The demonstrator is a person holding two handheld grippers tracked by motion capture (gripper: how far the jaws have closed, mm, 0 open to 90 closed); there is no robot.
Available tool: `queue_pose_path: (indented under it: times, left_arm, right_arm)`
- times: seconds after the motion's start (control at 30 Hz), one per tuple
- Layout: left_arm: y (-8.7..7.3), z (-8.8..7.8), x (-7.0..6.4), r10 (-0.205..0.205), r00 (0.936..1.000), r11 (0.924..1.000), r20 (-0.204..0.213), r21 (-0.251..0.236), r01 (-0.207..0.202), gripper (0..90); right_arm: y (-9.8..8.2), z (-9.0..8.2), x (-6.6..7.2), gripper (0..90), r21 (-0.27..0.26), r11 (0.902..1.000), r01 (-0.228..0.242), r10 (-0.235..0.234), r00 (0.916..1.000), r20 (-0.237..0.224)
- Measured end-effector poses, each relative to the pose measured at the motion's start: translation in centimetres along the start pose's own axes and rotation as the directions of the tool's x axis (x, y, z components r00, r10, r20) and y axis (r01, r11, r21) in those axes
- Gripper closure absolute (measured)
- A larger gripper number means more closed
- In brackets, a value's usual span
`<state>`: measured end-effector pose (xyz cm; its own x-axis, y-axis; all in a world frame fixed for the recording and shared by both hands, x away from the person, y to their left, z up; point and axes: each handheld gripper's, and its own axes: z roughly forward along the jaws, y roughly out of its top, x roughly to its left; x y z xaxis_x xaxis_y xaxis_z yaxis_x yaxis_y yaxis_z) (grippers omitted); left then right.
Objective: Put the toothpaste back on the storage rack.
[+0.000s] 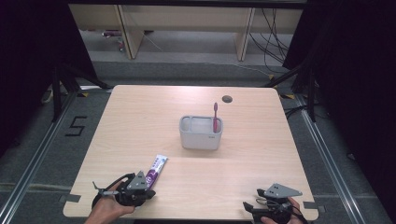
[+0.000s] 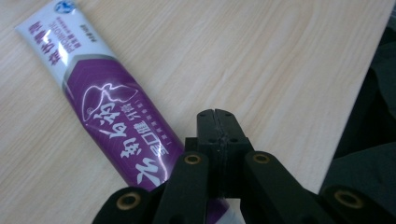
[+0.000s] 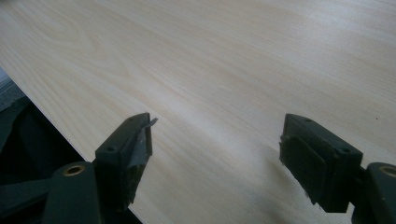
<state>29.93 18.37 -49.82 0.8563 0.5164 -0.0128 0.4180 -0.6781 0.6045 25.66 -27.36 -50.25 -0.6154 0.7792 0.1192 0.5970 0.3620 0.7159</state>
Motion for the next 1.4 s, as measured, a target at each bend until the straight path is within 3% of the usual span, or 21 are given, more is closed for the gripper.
queue_pose_path:
  times: [0.2,0.33,0.4,0.6,0.87,1.1,1.23,1.33,1.37,1.4]
  left_arm:
    - [-0.4,-0.3,1.0,-0.007,0.9995,0.9998,-0.03,0.017,0.008,89.3]
    - [-0.4,-0.6,1.7,-0.022,0.9989,0.9995,-0.042,0.022,0.023,89.3]
    - [-0.4,-0.8,2.0,-0.02,0.9985,0.9995,-0.052,0.022,0.021,89.3]
    - [-0.3,-1.1,2.2,-0.031,0.9984,0.9994,-0.048,0.014,0.032,86.4]
    - [0.3,-1.7,2.3,-0.046,0.9969,0.9989,-0.063,-0.006,0.046,69.4]
    - [0.7,-2.2,3.3,-0.09,0.9897,0.995,-0.111,0.033,0.095,47.4]
    - [1.0,-2.3,4.0,-0.111,0.9873,0.9901,-0.114,0.073,0.119,40.5]
    - [1.1,-2.1,4.0,-0.133,0.9845,0.9878,-0.115,0.066,0.141,37.1]
    - [1.3,-2.2,4.2,-0.134,0.9849,0.9843,-0.11,0.101,0.145,36.1]
    - [1.3,-2.0,4.2,-0.141,0.983,0.9832,-0.118,0.1,0.153,35.4]
  right_arm:
    - [0.0,0.0,-0.1,25.9,0.001,1.0,0.007,-0.007,1.0,0.001]
    - [0.0,0.0,0.1,25.9,0.009,0.9998,-0.02,0.02,0.9996,-0.02]
    - [0.0,0.0,0.0,25.9,0.003,1.0,0.003,-0.003,1.0,-0.01]
    - [0.0,0.0,0.0,26.0,0.001,1.0,0.001,-0.001,1.0,0.0]
    - [0.0,0.1,0.0,26.0,0.002,1.0,-0.002,0.002,0.9999,-0.013]
    - [0.0,-0.1,0.0,26.0,0.001,1.0,0.007,-0.007,1.0,0.003]
    - [0.0,0.0,0.0,26.0,-0.002,1.0,0.006,-0.006,1.0,-0.001]
    - [0.0,-0.1,0.0,26.0,0.005,1.0,0.008,-0.008,1.0,0.005]
    - [0.0,-0.1,0.0,26.0,0.005,1.0,0.008,-0.008,1.0,0.006]
    - [0.0,-0.1,0.0,26.0,0.005,1.0,0.008,-0.008,1.0,0.006]
